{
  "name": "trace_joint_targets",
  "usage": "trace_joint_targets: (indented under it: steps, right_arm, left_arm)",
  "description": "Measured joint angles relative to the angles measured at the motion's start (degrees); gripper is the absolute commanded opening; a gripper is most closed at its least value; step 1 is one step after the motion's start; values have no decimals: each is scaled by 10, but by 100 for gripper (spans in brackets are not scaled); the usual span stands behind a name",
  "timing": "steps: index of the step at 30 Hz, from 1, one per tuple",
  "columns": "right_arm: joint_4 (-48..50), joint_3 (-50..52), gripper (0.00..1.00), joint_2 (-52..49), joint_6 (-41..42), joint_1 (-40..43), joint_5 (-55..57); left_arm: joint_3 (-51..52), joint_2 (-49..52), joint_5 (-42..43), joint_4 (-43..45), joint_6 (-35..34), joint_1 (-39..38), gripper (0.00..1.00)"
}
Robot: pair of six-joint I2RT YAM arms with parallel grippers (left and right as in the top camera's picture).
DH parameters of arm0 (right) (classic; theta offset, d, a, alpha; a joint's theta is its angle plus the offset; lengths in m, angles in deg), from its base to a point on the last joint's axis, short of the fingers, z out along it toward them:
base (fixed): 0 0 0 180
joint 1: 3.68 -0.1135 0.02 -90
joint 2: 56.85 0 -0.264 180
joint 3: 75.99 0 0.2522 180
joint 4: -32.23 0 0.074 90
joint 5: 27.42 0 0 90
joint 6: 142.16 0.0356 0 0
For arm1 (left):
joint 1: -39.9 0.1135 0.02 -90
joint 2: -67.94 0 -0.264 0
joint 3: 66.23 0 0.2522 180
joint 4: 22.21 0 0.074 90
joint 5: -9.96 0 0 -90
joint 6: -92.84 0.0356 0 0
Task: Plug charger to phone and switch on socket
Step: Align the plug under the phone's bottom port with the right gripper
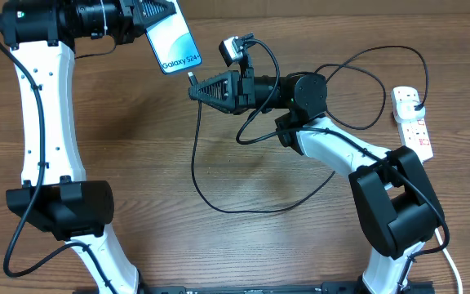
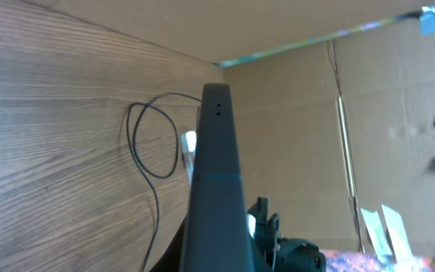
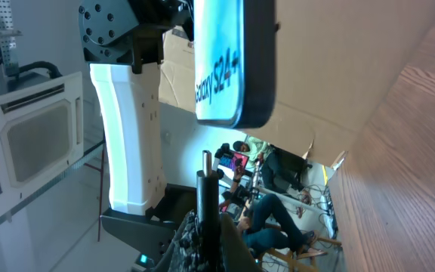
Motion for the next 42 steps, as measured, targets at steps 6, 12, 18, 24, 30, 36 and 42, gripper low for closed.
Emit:
trace_joint_targets:
  steps: [6, 12, 18, 24, 30, 36, 42]
  right_arm:
    - [0, 0, 4, 0, 0, 0, 0]
    - [0, 0, 4, 0, 0, 0, 0]
    - [0, 0, 4, 0, 0, 0, 0]
    - [0, 0, 4, 0, 0, 0, 0]
    - [0, 0, 4, 0, 0, 0, 0]
    - [-3, 0, 4, 0, 0, 3, 0]
    - [-12, 0, 4, 0, 0, 7, 0]
  left_arm:
    - [0, 0, -11, 0, -10, -1, 4]
    - [0, 0, -13, 0, -14, -11, 4]
    - [0, 0, -13, 0, -15, -15, 4]
    - [0, 0, -13, 0, -15, -15, 4]
    - [0, 0, -13, 0, -15, -15, 4]
    - [0, 0, -13, 0, -15, -15, 4]
    - [0, 0, -13, 0, -15, -15, 4]
